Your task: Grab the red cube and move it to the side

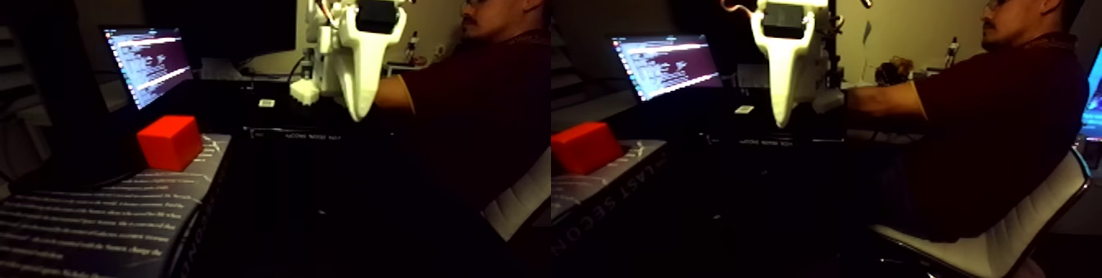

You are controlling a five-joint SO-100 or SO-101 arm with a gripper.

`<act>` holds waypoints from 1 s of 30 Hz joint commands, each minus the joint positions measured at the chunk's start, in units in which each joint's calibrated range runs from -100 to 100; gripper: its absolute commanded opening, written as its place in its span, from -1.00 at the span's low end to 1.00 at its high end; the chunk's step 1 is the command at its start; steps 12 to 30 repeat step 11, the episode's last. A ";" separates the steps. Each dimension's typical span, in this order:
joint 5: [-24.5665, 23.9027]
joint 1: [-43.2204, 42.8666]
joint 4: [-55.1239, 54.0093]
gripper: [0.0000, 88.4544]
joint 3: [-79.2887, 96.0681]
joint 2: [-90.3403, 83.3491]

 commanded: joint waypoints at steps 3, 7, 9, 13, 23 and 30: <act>0.30 -0.20 0.45 -0.98 -0.18 -0.17; 0.30 -0.20 0.45 -0.98 -0.18 -0.17; 0.30 -0.20 0.45 -0.98 -0.18 -0.17; 0.30 -0.37 0.45 -0.98 -0.18 -0.17; 0.30 -0.37 0.45 -0.98 -0.18 -0.17; 0.30 -0.37 0.45 -0.98 -0.18 -0.17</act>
